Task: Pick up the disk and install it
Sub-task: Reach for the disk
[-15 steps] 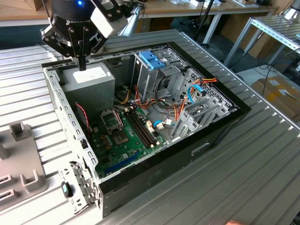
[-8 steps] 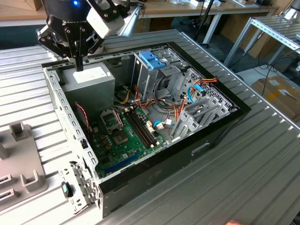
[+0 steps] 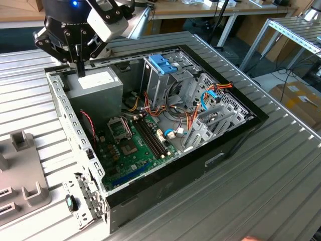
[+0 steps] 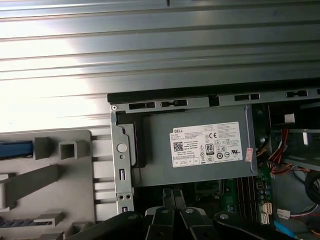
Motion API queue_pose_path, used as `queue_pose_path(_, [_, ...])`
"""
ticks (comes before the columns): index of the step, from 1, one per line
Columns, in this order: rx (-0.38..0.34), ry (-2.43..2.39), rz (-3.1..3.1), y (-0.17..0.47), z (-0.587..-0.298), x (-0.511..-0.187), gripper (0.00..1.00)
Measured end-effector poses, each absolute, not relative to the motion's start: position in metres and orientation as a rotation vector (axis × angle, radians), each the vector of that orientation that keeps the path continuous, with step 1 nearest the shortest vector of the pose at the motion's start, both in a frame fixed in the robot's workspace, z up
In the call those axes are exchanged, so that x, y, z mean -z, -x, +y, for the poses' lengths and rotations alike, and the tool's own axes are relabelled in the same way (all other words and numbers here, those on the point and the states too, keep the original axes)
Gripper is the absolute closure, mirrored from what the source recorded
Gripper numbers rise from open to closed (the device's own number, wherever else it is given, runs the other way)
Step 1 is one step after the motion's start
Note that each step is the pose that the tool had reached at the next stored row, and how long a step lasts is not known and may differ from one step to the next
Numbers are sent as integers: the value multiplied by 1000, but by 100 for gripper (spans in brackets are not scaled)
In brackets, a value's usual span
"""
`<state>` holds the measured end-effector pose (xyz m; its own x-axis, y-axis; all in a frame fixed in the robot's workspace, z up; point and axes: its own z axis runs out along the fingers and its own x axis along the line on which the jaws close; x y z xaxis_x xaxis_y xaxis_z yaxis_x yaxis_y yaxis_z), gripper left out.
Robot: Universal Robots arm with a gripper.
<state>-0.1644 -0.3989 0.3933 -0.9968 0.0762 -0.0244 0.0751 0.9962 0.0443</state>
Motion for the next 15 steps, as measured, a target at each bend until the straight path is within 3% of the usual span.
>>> queue_pose_path(15, [-68, -118, 3112, 171, -399, -393, 89])
